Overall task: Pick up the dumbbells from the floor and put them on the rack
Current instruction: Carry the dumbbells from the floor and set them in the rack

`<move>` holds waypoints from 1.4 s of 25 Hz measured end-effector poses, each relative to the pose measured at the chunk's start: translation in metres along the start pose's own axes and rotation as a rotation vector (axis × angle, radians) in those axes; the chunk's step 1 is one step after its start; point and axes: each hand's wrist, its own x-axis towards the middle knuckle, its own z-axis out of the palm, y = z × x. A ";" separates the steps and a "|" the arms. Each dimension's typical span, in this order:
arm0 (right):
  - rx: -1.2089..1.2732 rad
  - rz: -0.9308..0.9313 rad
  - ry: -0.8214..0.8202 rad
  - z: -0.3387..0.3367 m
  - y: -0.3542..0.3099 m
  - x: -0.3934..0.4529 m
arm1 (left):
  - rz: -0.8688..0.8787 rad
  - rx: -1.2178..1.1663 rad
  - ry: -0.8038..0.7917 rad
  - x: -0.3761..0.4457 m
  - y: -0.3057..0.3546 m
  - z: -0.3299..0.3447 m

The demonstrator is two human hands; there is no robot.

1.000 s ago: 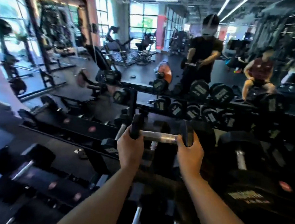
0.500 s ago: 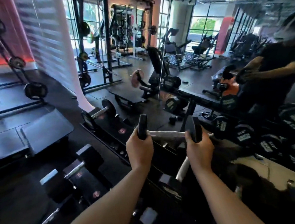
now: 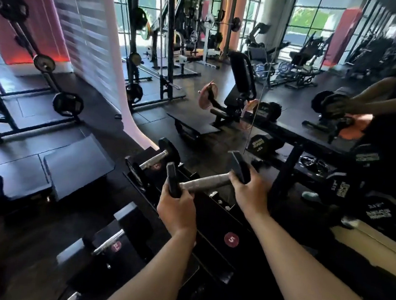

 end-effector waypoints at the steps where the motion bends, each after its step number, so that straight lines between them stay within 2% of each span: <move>1: -0.023 -0.018 -0.044 0.010 0.003 0.007 | -0.020 -0.030 0.029 0.005 -0.007 0.000; 6: -0.111 -0.078 -0.226 0.080 0.029 0.051 | -0.092 -0.013 0.133 0.052 -0.052 0.008; 12: -0.119 -0.046 -0.275 0.130 0.061 0.084 | -0.154 0.015 0.121 0.093 -0.086 0.035; 20: -0.238 0.019 -0.387 0.144 0.106 0.121 | -0.278 0.046 0.076 0.090 -0.110 0.075; 24: -0.238 0.018 -0.431 0.154 0.129 0.127 | -0.293 0.023 0.123 0.087 -0.124 0.084; 27: -0.259 0.022 -0.467 0.153 0.130 0.134 | -0.324 -0.006 0.154 0.080 -0.123 0.086; 35: -0.199 0.118 -0.546 0.145 0.130 0.135 | -0.363 -0.036 0.060 0.063 -0.127 0.085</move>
